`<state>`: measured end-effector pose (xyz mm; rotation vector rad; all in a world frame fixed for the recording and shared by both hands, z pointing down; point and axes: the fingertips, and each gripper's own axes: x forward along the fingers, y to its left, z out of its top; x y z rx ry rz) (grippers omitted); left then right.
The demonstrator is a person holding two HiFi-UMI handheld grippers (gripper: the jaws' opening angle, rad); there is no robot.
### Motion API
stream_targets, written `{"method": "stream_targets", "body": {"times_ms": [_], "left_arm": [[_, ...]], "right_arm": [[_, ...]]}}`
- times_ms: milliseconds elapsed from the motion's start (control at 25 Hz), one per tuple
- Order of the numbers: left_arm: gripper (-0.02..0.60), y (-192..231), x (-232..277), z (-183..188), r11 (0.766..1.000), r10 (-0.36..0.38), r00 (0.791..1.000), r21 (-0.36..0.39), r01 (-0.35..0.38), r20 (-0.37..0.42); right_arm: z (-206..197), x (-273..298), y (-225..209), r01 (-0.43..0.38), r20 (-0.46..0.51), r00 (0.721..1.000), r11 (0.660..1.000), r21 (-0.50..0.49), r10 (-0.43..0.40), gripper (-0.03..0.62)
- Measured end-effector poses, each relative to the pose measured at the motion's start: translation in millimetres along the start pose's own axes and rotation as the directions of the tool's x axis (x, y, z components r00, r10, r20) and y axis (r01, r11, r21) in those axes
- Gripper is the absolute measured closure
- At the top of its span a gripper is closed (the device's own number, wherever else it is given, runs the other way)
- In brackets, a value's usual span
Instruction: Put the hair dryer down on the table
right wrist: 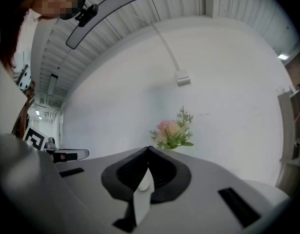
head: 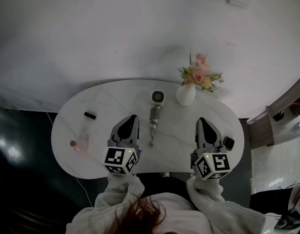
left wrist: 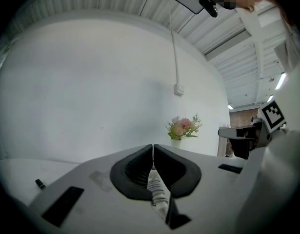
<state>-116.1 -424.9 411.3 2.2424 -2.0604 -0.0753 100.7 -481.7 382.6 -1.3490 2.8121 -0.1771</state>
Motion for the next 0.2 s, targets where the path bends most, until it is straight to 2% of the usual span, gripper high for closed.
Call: {"method": "stream_targets", "body": {"times_ms": [200], "left_arm": [[0.561,-1.2,2.0,-3.6,1.0,-0.005,1.0,0.006,0.005,-0.014]], "right_arm": [[-3.8,0.4,-0.1,-0.002,-0.01,1.0,1.0,0.011,0.002,0.546]]}}
